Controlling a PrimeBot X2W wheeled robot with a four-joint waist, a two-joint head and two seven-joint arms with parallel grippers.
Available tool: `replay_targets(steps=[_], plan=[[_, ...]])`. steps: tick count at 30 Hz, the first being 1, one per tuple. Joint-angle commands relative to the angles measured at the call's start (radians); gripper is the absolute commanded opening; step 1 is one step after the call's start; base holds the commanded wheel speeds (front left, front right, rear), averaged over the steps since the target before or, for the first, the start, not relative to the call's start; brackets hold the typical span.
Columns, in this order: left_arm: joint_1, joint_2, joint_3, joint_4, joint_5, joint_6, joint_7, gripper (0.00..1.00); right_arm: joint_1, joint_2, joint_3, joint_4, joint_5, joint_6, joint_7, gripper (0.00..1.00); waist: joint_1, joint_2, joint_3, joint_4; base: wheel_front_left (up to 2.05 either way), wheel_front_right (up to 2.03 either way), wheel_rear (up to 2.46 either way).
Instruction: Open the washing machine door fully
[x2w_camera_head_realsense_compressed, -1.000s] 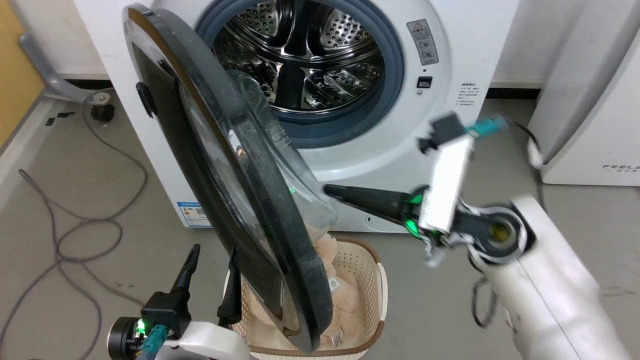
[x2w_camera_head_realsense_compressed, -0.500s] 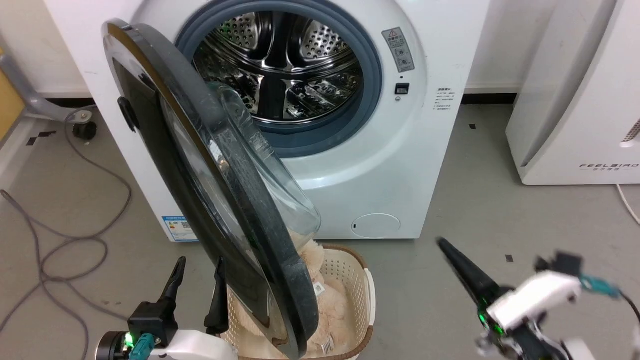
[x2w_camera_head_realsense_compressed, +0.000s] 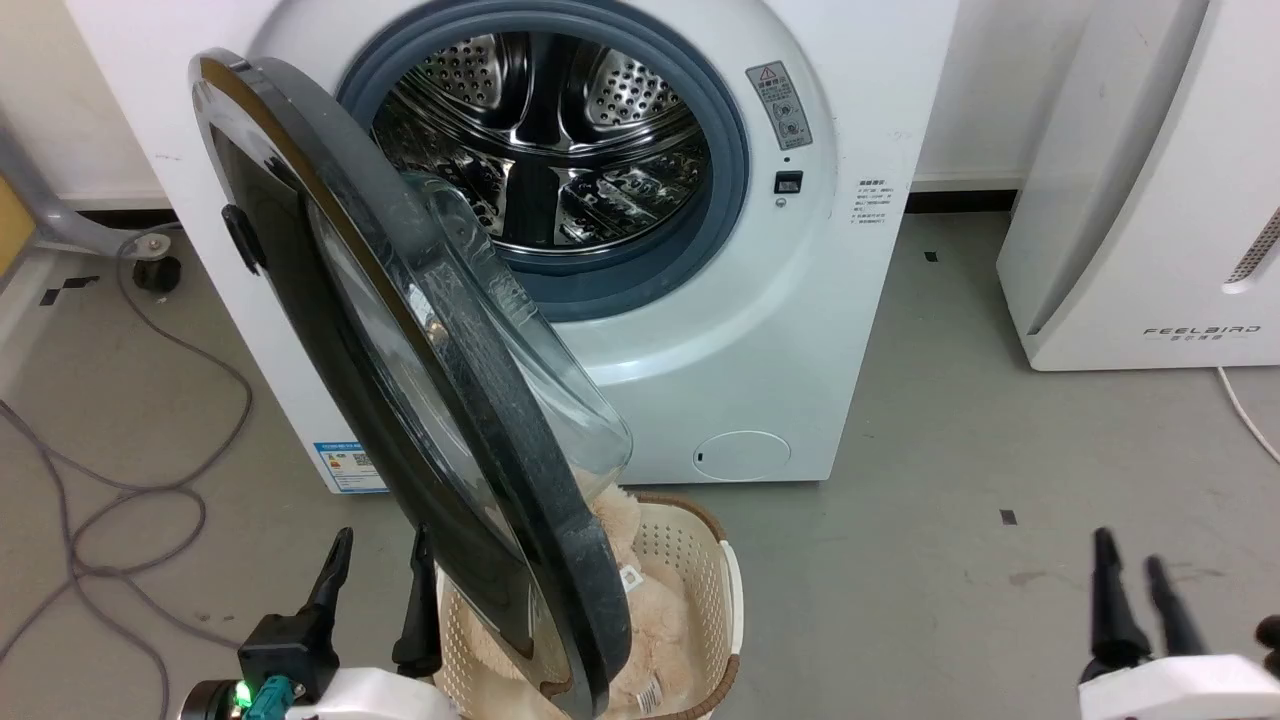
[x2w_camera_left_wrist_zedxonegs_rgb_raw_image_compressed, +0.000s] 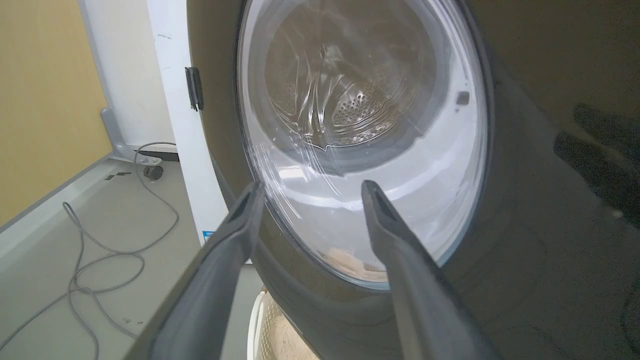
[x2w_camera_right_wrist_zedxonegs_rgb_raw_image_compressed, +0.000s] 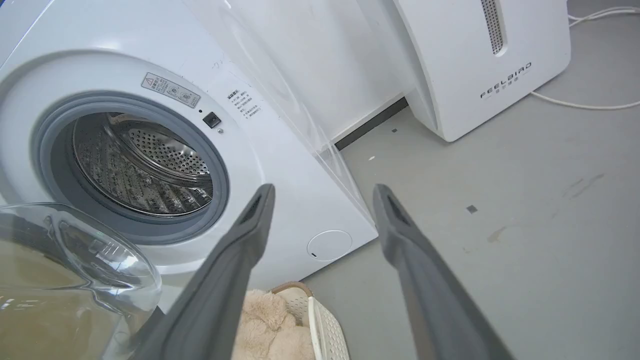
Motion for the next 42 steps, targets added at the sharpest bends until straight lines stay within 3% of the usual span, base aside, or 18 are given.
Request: replay_targets(steps=[1, 5, 9, 15, 22, 23, 24, 25, 33, 42], plan=[[0.01, 0.004, 0.004, 0.003, -0.004, 0.005, -0.005, 1.0, 0.009, 0.015, -0.048, -0.021, -0.119, 0.001, -0.019, 1.0, 0.0, 0.0, -0.001, 0.001, 0.0, 0.0, 0.0], [0.009, 0.004, 0.007, 0.004, -0.003, 0.004, -0.005, 1.0, 0.016, 0.048, -0.148, -0.146, -0.393, 0.001, -0.033, 1.0, 0.0, 0.0, -0.003, 0.004, 0.0, 0.0, 0.0], [0.006, 0.004, 0.008, 0.005, 0.0, 0.002, -0.005, 1.0, 0.049, 0.063, -0.146, -0.289, -0.589, 0.001, -0.035, 1.0, 0.0, 0.0, -0.003, 0.009, 0.0, 0.0, 0.0], [0.002, 0.004, 0.011, 0.007, 0.003, 0.0, -0.005, 1.0, 0.126, 0.065, -0.054, -0.399, -0.698, 0.001, 0.03, 1.0, 0.0, 0.0, -0.004, 0.017, 0.0, 0.0, 0.0], [0.005, 0.004, 0.009, 0.016, 0.013, -0.001, -0.005, 1.0, 0.18, 0.065, -0.039, -0.398, -0.718, 0.001, 0.085, 1.0, 0.0, 0.0, -0.004, 0.02, 0.0, 0.0, 0.0], [0.005, 0.004, 0.009, 0.016, 0.014, -0.001, -0.005, 0.8, 0.18, 0.065, -0.037, -0.397, -0.719, 0.001, 0.084, 1.0, 0.0, 0.0, -0.003, 0.02, 0.0, 0.0, 0.0], [0.005, 0.004, 0.008, 0.016, 0.016, 0.0, -0.005, 0.36, 0.181, 0.065, -0.035, -0.394, -0.714, 0.001, 0.087, 1.0, 0.0, 0.0, -0.003, 0.02, 0.0, 0.0, 0.0], [0.004, 0.004, 0.008, 0.017, 0.017, 0.0, -0.005, 0.0, 0.18, 0.065, -0.033, -0.392, -0.711, 0.001, 0.089, 1.0, 0.0, 0.0, -0.002, 0.02, 0.0, 0.0, 0.0], [-0.005, 0.01, 0.007, 0.004, 0.029, 0.002, -0.005, 0.0, 0.172, 0.065, -0.03, -0.384, -0.709, 0.001, 0.098, 1.0, 0.0, 0.0, 0.002, 0.022, 0.0, 0.0, 0.0], [-0.023, 0.015, 0.01, -0.112, 0.048, 0.017, -0.005, 0.0, 0.174, 0.065, -0.033, -0.371, -0.704, 0.001, 0.098, 1.0, 0.0, 0.0, 0.001, 0.026, 0.0, 0.0, 0.0]])
